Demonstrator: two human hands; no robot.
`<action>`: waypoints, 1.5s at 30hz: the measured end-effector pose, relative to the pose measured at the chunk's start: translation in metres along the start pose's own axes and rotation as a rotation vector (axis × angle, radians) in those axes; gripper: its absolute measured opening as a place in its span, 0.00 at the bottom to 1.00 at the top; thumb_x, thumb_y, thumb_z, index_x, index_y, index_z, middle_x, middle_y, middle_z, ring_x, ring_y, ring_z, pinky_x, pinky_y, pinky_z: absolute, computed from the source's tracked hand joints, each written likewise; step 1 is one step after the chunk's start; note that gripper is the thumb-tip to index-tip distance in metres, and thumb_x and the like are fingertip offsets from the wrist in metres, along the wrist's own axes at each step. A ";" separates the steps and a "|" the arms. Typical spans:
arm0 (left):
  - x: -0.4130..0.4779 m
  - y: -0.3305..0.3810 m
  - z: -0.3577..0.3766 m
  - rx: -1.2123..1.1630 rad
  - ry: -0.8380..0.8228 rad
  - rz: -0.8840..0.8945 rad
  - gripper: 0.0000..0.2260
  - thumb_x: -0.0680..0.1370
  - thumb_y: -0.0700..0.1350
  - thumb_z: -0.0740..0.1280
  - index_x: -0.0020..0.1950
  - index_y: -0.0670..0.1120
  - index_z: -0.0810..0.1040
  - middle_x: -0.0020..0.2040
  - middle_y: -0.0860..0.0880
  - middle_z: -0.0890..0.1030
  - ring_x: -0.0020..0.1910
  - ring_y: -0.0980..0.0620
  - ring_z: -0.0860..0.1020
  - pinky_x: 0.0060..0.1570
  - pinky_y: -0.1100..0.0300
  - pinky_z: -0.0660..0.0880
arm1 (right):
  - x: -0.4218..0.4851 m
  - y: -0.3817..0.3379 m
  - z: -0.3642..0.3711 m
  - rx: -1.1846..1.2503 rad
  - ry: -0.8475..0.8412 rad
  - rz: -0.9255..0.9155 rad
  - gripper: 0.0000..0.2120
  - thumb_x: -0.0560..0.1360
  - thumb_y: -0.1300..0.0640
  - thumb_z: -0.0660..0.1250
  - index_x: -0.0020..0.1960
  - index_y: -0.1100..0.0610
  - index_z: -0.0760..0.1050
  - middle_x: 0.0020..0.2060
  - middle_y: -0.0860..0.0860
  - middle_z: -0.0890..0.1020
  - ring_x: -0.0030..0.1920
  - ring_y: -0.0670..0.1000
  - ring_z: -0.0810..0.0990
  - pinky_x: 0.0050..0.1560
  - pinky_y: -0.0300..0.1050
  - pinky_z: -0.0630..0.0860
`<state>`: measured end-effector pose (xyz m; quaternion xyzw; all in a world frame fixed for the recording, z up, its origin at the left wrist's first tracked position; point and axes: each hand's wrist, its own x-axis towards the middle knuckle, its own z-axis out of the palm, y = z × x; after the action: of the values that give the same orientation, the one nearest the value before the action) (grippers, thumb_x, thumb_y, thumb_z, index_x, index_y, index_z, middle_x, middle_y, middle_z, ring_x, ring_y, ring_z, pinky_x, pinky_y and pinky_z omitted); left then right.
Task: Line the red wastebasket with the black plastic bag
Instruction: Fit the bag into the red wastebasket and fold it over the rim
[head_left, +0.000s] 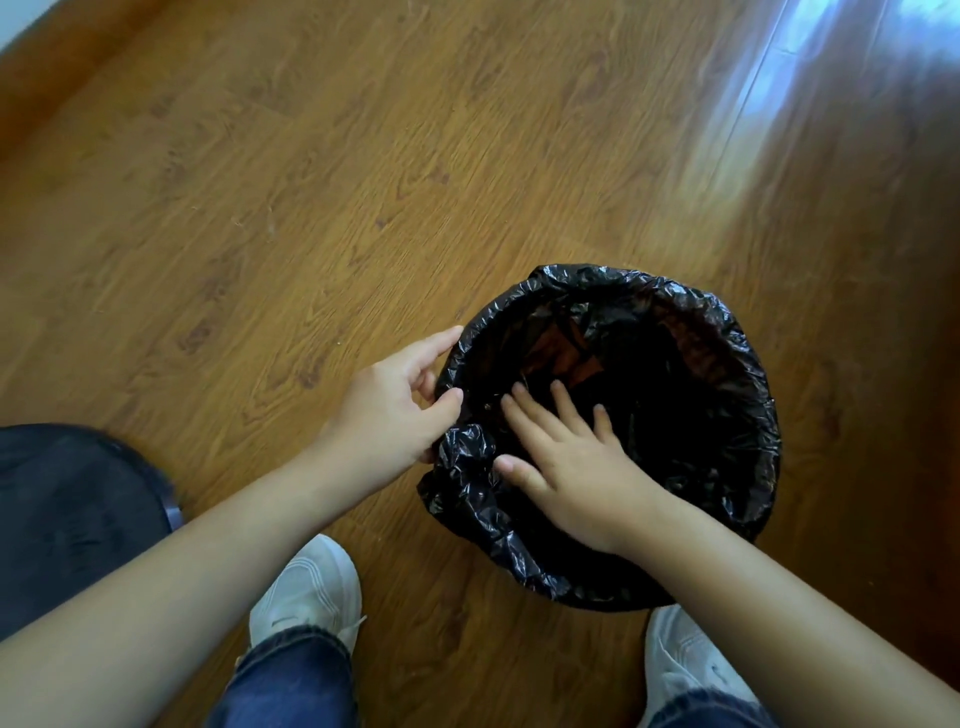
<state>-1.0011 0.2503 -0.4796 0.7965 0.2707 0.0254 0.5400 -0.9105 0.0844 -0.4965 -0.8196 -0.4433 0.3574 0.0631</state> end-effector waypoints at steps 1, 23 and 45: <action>0.000 -0.001 -0.001 0.020 0.009 0.005 0.25 0.73 0.41 0.67 0.53 0.73 0.68 0.34 0.54 0.70 0.27 0.51 0.75 0.27 0.58 0.79 | -0.005 0.000 -0.003 0.066 0.038 0.013 0.30 0.76 0.39 0.44 0.73 0.48 0.38 0.75 0.46 0.42 0.73 0.53 0.36 0.70 0.60 0.38; -0.006 0.005 0.009 0.195 0.169 0.080 0.22 0.74 0.39 0.66 0.66 0.53 0.71 0.19 0.56 0.67 0.19 0.59 0.65 0.29 0.72 0.67 | -0.029 -0.030 0.007 0.184 -0.110 -0.158 0.35 0.67 0.30 0.36 0.67 0.42 0.28 0.70 0.39 0.34 0.71 0.48 0.30 0.66 0.55 0.26; -0.006 0.020 0.003 0.469 0.279 0.133 0.23 0.74 0.51 0.64 0.67 0.44 0.68 0.56 0.45 0.73 0.52 0.49 0.75 0.48 0.64 0.66 | -0.026 -0.008 -0.019 -0.252 0.060 -0.162 0.32 0.75 0.37 0.51 0.74 0.50 0.49 0.71 0.49 0.64 0.70 0.53 0.61 0.70 0.58 0.45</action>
<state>-0.9971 0.2399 -0.4619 0.9046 0.2881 0.1065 0.2956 -0.9134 0.0730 -0.4655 -0.7929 -0.5473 0.2680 0.0015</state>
